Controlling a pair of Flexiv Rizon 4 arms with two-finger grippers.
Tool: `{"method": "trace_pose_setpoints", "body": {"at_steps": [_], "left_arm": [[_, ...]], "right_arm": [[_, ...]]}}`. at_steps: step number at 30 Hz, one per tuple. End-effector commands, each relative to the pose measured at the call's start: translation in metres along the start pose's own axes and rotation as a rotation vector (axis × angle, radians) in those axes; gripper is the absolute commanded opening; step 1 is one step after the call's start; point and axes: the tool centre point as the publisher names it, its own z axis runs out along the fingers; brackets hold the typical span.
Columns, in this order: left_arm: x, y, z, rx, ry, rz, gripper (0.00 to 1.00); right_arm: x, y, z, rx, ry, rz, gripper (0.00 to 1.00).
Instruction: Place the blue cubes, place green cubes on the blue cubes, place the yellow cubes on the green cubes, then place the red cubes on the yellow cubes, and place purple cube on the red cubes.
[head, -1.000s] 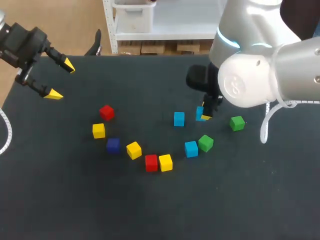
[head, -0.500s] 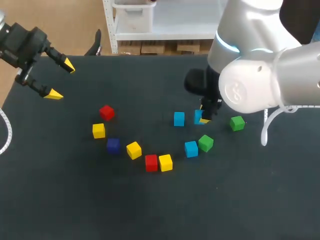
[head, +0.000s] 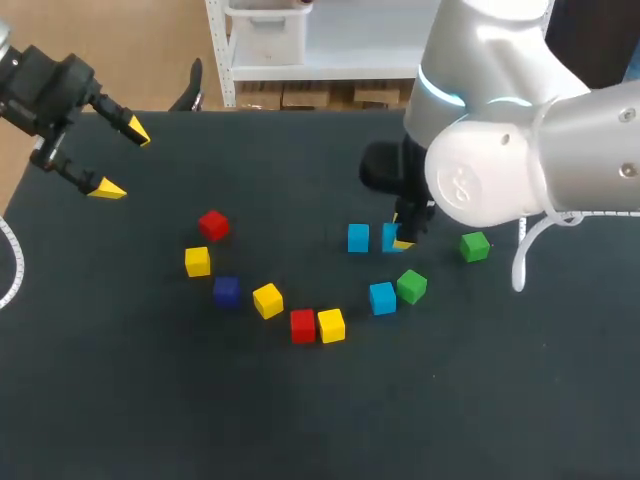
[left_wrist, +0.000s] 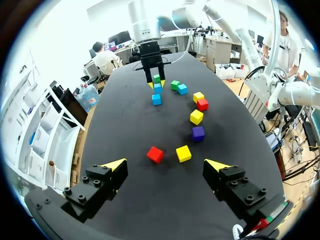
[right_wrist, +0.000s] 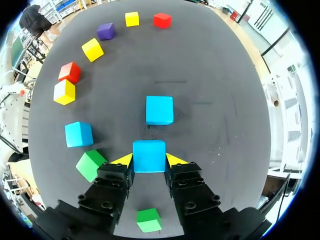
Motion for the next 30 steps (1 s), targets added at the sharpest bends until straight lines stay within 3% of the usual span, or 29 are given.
{"method": "trace_pose_setpoints", "body": {"at_steps": [1, 30], "left_arm": [[0.0006, -0.0008, 0.0, -0.002, -0.001, 0.003, 1.0], [0.0006, -0.0008, 0.0, -0.002, -0.001, 0.003, 1.0]], "right_arm": [[-0.0042, -0.0023, 0.0028, -0.009, 0.002, -0.004, 0.0], [0.0002, -0.0112, 0.0121, -0.012, 0.017, -0.004, 0.0]]}}
